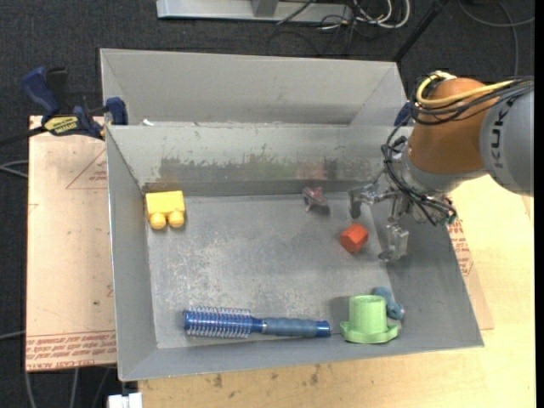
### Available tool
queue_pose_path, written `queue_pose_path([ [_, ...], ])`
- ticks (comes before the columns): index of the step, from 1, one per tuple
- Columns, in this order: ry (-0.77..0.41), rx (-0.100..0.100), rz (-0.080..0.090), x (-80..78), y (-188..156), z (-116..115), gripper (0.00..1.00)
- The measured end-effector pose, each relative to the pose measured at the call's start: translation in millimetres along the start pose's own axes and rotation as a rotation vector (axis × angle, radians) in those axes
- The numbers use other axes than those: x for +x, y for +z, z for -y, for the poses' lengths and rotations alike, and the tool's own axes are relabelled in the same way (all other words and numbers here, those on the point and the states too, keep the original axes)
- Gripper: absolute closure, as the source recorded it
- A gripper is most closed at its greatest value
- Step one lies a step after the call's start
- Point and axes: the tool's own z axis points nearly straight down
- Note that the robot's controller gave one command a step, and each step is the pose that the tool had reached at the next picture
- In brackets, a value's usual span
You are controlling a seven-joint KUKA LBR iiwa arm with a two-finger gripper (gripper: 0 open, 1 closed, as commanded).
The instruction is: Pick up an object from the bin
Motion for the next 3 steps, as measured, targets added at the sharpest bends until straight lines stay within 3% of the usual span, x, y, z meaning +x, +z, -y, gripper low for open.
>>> queue_pose_path([
  [1,-0.357,-0.005,-0.001,-20.9,18.3,-28.3,0.00],
  [2,-0.355,-0.005,-0.001,-20.7,18.1,-27.6,1.00],
  [3,-0.365,0.002,0.006,-15.6,-110.9,-31.0,1.00],
])
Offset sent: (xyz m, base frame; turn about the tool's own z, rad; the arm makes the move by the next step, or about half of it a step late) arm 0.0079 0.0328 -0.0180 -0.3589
